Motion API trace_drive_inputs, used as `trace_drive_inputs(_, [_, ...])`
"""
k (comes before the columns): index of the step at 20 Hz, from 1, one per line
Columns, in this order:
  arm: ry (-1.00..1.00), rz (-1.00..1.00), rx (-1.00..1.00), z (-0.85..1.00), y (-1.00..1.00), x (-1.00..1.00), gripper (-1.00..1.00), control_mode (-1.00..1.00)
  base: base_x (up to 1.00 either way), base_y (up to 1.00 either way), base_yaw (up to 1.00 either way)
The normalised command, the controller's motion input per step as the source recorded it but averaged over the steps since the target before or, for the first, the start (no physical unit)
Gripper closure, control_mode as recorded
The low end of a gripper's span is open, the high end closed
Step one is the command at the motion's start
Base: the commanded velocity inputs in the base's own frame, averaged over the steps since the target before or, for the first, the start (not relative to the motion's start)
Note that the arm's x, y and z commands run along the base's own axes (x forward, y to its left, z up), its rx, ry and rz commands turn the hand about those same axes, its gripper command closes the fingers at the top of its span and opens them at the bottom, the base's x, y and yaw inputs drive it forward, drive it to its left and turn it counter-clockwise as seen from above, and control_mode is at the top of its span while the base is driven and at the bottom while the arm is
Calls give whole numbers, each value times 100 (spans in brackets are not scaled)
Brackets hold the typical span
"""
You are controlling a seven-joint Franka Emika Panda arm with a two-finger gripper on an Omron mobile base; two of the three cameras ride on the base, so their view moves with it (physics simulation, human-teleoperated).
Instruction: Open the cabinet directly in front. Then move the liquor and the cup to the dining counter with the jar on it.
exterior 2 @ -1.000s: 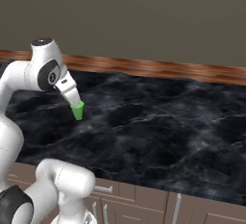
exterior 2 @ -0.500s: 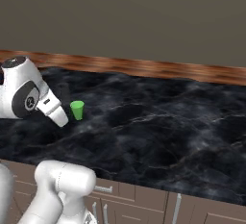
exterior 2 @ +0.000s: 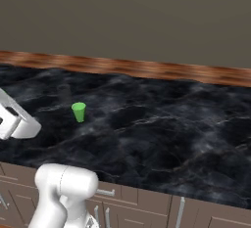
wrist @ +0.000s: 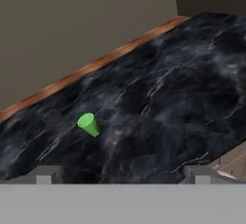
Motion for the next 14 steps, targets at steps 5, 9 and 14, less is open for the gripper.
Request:
trace_drive_inputs(5, [-30,0,0,100,11,-48,-100,-100,0,0,0])
trace_drive_inputs(9, [-3,0,0,9,0,-4,-100,-100,0,0,0])
trace_drive_inputs(14, [0,0,0,0,0,-6,-100,-100,0,0,0])
